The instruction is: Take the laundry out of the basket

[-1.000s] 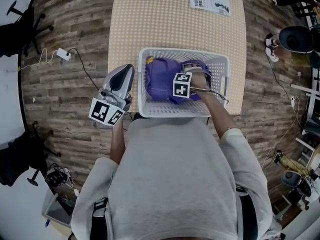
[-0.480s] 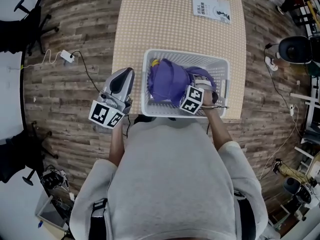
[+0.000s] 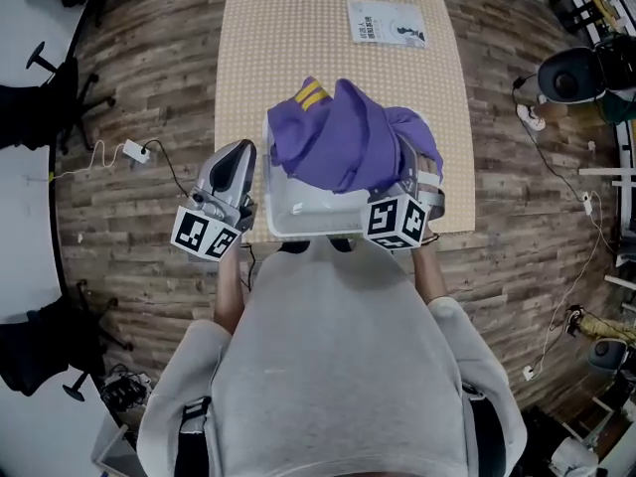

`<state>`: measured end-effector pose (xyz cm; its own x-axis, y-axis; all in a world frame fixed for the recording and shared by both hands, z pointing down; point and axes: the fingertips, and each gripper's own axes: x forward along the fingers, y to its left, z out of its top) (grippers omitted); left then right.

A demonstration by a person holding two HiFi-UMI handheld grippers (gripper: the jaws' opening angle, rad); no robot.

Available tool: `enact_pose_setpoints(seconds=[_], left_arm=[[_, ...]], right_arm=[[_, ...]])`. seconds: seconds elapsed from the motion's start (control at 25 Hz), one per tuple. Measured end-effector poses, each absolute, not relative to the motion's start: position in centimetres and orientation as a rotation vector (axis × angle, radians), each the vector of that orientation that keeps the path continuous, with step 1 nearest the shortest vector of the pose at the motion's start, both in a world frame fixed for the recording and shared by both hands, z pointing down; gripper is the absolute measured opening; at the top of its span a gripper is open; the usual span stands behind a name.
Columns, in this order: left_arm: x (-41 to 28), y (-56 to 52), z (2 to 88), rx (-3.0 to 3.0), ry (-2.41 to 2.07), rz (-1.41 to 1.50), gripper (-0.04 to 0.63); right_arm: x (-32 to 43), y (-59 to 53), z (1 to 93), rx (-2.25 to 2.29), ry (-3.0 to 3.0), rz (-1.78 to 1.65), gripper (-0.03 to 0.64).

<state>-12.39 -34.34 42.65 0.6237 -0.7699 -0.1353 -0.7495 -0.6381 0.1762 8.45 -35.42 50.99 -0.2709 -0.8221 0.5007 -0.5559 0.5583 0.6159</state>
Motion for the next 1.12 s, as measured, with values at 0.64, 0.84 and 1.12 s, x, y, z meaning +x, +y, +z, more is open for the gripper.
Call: enact_pose_setpoints(seconds=[0.64,0.84,1.12], left_arm=[[-6.5,-29.9,38.9,2.789,-1.359,-0.313,0.011],[-5.3,-26.9,39.2,2.783,-1.379,-0.278,0.011],[-5.0,-23.4,38.8,2.839,-1.297,-0.314,0.009]], right_arm=[[13.1,-32.7,43.2,1.386,-2.917,0.444,0.273],[13.8,-30.8,43.5,1.342,-2.937,0.440,0.273],[12.7,-25.7,43.4,1.374,-2.896,0.363,0.275]])
